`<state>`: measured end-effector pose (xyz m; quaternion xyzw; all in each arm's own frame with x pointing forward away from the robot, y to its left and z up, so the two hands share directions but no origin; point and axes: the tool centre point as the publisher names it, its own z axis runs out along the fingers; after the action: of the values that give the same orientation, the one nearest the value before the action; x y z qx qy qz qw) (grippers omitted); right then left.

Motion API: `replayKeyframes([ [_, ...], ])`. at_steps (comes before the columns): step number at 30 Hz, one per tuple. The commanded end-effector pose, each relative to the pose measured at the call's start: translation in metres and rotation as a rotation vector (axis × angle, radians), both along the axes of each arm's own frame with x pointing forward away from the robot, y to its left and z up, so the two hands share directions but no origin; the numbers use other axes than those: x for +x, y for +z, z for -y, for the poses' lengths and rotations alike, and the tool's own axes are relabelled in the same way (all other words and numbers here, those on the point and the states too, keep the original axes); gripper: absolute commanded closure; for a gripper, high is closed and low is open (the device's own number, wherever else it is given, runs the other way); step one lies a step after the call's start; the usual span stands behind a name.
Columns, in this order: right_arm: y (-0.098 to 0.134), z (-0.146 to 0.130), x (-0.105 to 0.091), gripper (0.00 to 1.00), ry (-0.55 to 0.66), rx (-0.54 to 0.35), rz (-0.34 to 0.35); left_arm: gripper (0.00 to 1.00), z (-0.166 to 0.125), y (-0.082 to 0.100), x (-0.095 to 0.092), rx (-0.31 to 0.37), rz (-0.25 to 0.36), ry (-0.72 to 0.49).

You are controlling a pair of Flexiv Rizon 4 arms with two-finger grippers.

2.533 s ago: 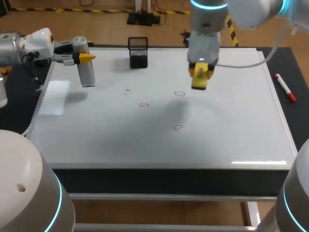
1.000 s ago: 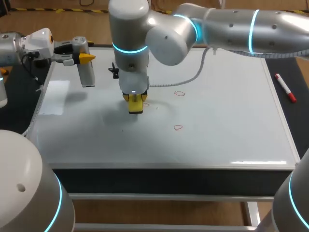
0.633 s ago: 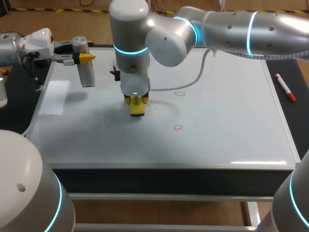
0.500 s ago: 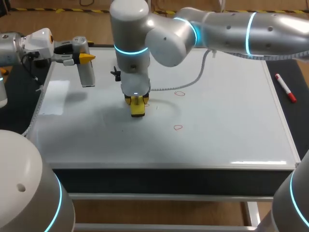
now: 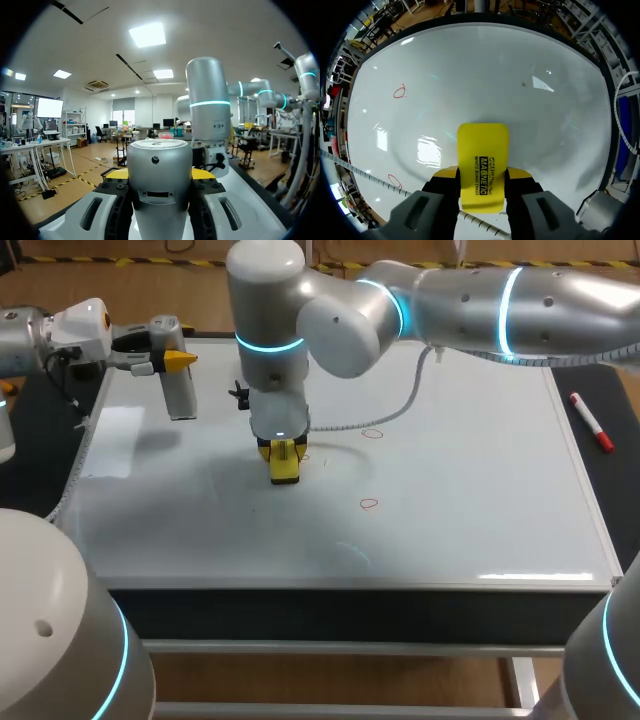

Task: Pick up the inspection probe, press it on each red-marked spot on the whiteboard one by one, put down the probe, pick up the eraser, and wipe off all the red marks.

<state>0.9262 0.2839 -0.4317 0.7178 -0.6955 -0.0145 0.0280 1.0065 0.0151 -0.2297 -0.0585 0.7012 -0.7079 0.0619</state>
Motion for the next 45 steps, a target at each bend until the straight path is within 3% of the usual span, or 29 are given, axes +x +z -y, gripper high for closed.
replayKeyframes([
  [1,-0.004,0.008,0.003,1.00,-0.012,-0.010,0.002,1.00,0.000,0.001,0.000,0.001,-0.001,-0.002],
  [22,0.011,0.081,0.012,1.00,-0.148,-0.010,0.056,1.00,0.000,0.001,0.000,0.001,-0.001,-0.002],
  [27,0.036,0.090,0.017,1.00,-0.156,-0.001,0.057,1.00,0.000,0.001,0.000,0.001,-0.001,-0.002],
  [32,0.060,0.106,0.028,1.00,-0.148,-0.015,-0.027,1.00,0.000,0.001,0.000,0.001,-0.001,-0.002],
  [35,0.070,0.113,0.033,1.00,-0.142,-0.007,-0.019,1.00,0.000,0.001,0.000,0.001,-0.001,-0.002],
  [41,0.076,0.110,0.033,1.00,-0.142,0.003,0.003,1.00,0.000,0.001,0.000,0.001,-0.001,-0.002],
  [45,0.078,0.088,0.028,1.00,-0.122,0.039,0.018,1.00,0.000,0.001,0.000,0.001,-0.001,-0.002],
])
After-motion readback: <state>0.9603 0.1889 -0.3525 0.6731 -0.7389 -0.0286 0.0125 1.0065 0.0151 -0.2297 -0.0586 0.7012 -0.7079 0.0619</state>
